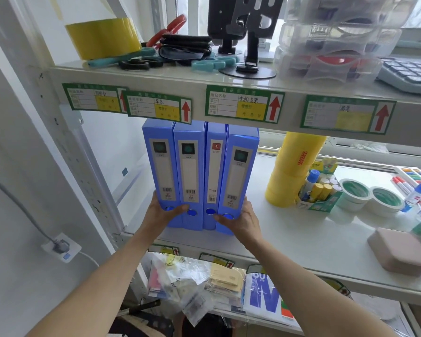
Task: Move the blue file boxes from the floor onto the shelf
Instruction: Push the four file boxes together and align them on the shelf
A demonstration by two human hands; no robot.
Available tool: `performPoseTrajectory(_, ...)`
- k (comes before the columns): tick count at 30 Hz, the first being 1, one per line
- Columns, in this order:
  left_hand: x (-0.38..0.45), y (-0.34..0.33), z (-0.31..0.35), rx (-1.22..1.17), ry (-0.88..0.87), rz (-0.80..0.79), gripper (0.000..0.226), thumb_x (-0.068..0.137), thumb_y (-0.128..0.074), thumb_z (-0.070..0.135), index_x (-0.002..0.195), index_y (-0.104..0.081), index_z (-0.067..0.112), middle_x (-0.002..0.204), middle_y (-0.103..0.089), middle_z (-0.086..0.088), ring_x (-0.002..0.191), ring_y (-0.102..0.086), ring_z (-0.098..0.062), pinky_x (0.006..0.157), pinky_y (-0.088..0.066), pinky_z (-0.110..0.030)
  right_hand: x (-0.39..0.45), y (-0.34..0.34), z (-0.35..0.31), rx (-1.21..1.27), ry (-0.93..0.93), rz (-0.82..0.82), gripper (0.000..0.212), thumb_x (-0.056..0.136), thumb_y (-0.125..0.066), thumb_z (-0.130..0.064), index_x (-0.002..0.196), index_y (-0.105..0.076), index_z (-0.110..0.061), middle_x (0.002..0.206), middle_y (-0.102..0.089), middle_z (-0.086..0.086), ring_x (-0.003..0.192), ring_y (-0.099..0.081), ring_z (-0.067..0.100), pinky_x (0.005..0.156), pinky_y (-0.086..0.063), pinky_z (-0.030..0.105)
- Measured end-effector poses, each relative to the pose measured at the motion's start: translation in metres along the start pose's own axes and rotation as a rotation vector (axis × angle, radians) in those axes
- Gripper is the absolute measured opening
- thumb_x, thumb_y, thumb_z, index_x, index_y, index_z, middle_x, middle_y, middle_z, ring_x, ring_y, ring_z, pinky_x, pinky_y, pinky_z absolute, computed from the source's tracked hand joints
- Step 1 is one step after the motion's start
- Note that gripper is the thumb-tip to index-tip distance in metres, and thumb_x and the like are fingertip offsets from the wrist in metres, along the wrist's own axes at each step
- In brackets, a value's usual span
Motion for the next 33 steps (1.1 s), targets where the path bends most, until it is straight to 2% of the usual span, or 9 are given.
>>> performPoseTrajectory(2, 0.000, -0.002, 0.000, -0.013, -0.006, -0.014, 0.080, 0.072, -0.084, 0.027, 0.140, -0.041, 0.023, 0.132, -0.061, 0.003, 0.121, -0.060, -0.016, 0.099, -0.052, -0.038, 0.001, -0.001, -0.002, -0.022, 0.027, -0.013, 0.081, 0.073, -0.086, -0.036, 0.141, -0.043, -0.025, 0.113, -0.054, -0.007, 0.102, -0.057, 0.014, 0.079, -0.054, 0.028)
performPoseTrajectory(7, 0.007, 0.002, 0.000, -0.001, 0.010, -0.054, 0.080, 0.071, -0.084, 0.029, 0.139, -0.041, 0.023, 0.130, -0.064, 0.001, 0.119, -0.062, -0.018, 0.099, -0.053, -0.041, -0.002, -0.005, -0.002, -0.044, 0.048, -0.040, 0.080, 0.078, -0.082, -0.038, 0.144, -0.038, -0.027, 0.123, -0.065, -0.010, 0.097, -0.059, 0.011, 0.086, -0.055, 0.035)
performPoseTrajectory(10, 0.013, 0.003, 0.001, -0.004, 0.014, -0.077, 0.076, 0.076, -0.080, 0.019, 0.140, -0.040, 0.017, 0.132, -0.062, -0.004, 0.119, -0.061, -0.021, 0.086, -0.055, -0.024, -0.005, -0.008, -0.004, -0.050, 0.050, -0.027, 0.084, 0.077, -0.082, -0.040, 0.146, -0.036, -0.028, 0.123, -0.066, -0.011, 0.097, -0.062, 0.013, 0.088, -0.056, 0.037)
performPoseTrajectory(12, 0.015, 0.002, 0.000, -0.013, 0.011, -0.090, 0.074, 0.078, -0.078, 0.016, 0.141, -0.039, 0.017, 0.133, -0.061, -0.005, 0.120, -0.060, -0.022, 0.082, -0.053, -0.019, -0.006, -0.009, -0.002, -0.050, 0.043, -0.019, 0.087, 0.076, -0.082, -0.042, 0.147, -0.033, -0.027, 0.126, -0.066, -0.010, 0.103, -0.064, 0.017, 0.089, -0.057, 0.040)
performPoseTrajectory(16, 0.014, 0.002, 0.000, -0.004, -0.007, -0.075, 0.077, 0.076, -0.080, 0.024, 0.141, -0.038, 0.022, 0.133, -0.059, -0.002, 0.119, -0.060, -0.022, 0.095, -0.054, -0.038, -0.004, -0.008, 0.001, -0.014, 0.017, -0.028, 0.090, 0.075, -0.082, -0.045, 0.147, -0.032, -0.029, 0.127, -0.065, -0.010, 0.107, -0.063, 0.017, 0.092, -0.057, 0.043)
performPoseTrajectory(21, 0.014, 0.002, 0.001, 0.002, -0.023, -0.052, 0.079, 0.074, -0.081, 0.028, 0.141, -0.038, 0.024, 0.132, -0.059, 0.000, 0.120, -0.059, -0.022, 0.099, -0.052, -0.045, -0.001, -0.010, 0.003, 0.001, 0.009, -0.057, 0.092, 0.076, -0.081, -0.045, 0.149, -0.028, -0.028, 0.127, -0.064, -0.010, 0.103, -0.062, 0.014, 0.092, -0.057, 0.044)
performPoseTrajectory(26, 0.013, 0.002, 0.002, 0.019, -0.025, -0.044, 0.081, 0.076, -0.081, 0.027, 0.142, -0.035, 0.021, 0.135, -0.056, -0.001, 0.121, -0.057, -0.021, 0.098, -0.050, -0.037, 0.000, -0.008, 0.006, 0.003, -0.013, -0.069, 0.101, 0.071, -0.083, -0.047, 0.150, -0.023, -0.030, 0.129, -0.063, -0.008, 0.110, -0.063, 0.019, 0.092, -0.057, 0.046)
performPoseTrajectory(30, 0.011, -0.001, 0.004, 0.034, -0.017, -0.082, 0.070, 0.082, -0.075, 0.019, 0.142, -0.040, 0.016, 0.137, -0.056, -0.004, 0.115, -0.057, -0.018, 0.082, -0.052, -0.019, 0.004, -0.005, 0.009, -0.014, -0.023, -0.113, 0.104, 0.070, -0.088, -0.035, 0.151, -0.023, -0.027, 0.128, -0.062, -0.006, 0.110, -0.063, 0.019, 0.093, -0.057, 0.049)
performPoseTrajectory(33, 0.012, -0.002, 0.003, 0.047, -0.007, -0.105, 0.065, 0.084, -0.073, 0.016, 0.141, -0.042, 0.013, 0.137, -0.057, -0.006, 0.112, -0.056, -0.017, 0.077, -0.050, -0.016, 0.008, -0.002, 0.008, -0.044, -0.004, -0.155, 0.103, 0.069, -0.088, -0.032, 0.151, -0.025, -0.026, 0.117, -0.062, -0.014, 0.107, -0.064, 0.017, 0.091, -0.058, 0.049)
Point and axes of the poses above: each hand's wrist, its own x-axis towards the middle knuckle, its own y-axis out of the back of the hand, z = x × y, the point moved 6 cm from there along x, towards the middle knuckle
